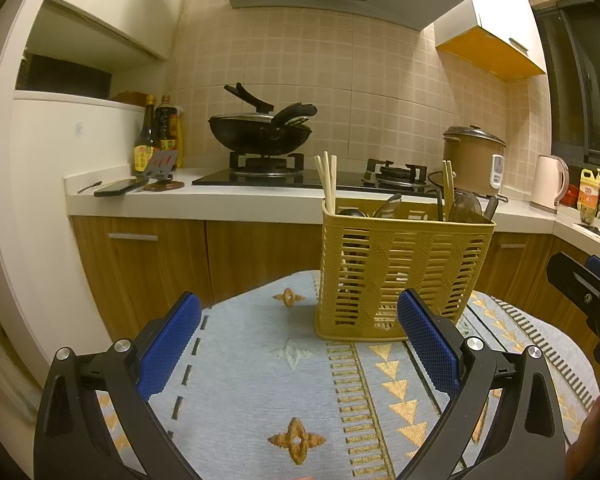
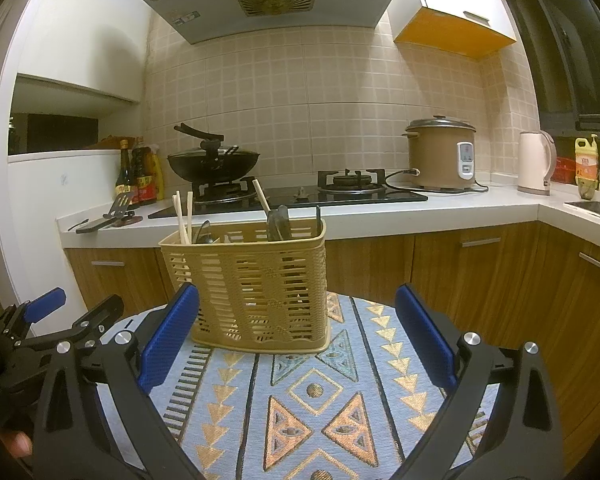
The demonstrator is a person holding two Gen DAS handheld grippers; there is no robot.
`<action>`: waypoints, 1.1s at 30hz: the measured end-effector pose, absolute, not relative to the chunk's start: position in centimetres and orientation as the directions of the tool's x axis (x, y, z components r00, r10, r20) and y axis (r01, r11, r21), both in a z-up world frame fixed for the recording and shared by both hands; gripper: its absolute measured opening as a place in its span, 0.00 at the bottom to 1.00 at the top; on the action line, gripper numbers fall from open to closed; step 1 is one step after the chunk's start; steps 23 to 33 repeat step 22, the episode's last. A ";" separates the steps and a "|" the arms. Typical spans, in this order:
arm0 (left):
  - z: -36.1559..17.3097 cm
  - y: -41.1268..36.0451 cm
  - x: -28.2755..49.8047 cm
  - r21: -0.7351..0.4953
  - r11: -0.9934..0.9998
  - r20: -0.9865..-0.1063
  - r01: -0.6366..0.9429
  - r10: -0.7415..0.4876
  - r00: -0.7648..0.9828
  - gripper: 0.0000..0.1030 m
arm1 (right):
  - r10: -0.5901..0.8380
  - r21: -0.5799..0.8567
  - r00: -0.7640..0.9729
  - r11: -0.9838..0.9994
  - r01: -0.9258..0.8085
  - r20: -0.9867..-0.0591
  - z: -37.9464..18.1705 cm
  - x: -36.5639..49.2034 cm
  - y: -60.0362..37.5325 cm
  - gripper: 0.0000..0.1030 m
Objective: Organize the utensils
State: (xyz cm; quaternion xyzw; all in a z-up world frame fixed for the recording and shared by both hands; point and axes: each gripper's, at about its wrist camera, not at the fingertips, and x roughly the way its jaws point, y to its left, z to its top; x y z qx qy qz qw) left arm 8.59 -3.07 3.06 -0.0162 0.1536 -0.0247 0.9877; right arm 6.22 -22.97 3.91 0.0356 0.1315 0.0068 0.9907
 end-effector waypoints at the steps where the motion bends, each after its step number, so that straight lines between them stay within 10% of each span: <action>1: 3.1 -3.1 8.6 -0.037 0.999 -0.302 0.039 -0.049 0.952 0.92 | 0.022 0.073 0.965 0.997 -0.003 -0.260 3.9 6.2 -23.0 0.91; 33: 3.2 -2.6 8.4 -0.069 0.997 -0.293 0.026 -0.045 0.955 0.93 | 0.024 0.077 0.964 0.997 -0.003 -0.264 3.9 6.2 -23.0 0.91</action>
